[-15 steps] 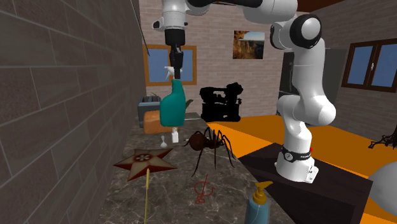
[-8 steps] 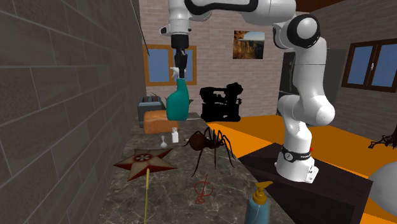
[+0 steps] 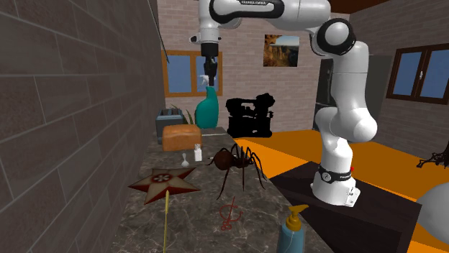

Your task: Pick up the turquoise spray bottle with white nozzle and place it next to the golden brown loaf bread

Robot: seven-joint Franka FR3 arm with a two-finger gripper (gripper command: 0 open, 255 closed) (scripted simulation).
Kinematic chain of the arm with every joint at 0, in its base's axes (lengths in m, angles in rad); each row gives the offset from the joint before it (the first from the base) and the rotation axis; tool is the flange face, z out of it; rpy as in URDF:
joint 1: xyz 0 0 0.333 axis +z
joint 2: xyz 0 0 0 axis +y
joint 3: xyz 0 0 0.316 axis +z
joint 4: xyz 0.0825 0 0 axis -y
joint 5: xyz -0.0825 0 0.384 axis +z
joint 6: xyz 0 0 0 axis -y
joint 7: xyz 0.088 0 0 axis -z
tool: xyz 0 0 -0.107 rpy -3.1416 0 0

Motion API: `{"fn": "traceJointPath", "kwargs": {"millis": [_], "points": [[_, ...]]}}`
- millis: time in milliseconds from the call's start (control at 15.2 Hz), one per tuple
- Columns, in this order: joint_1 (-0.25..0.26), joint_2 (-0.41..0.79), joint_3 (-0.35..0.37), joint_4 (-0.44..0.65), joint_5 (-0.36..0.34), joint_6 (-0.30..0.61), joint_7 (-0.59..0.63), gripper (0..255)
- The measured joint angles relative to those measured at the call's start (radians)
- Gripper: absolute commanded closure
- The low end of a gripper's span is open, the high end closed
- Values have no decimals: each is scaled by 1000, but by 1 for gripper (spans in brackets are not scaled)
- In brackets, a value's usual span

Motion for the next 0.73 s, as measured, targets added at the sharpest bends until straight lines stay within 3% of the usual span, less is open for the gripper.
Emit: {"fn": "traceJointPath", "kwargs": {"millis": [528, 726], "points": [[-118, 82, -97, 86, 45, -16, -209, 255], [-181, 153, -132, 172, 86, -44, -296, 255]]}}
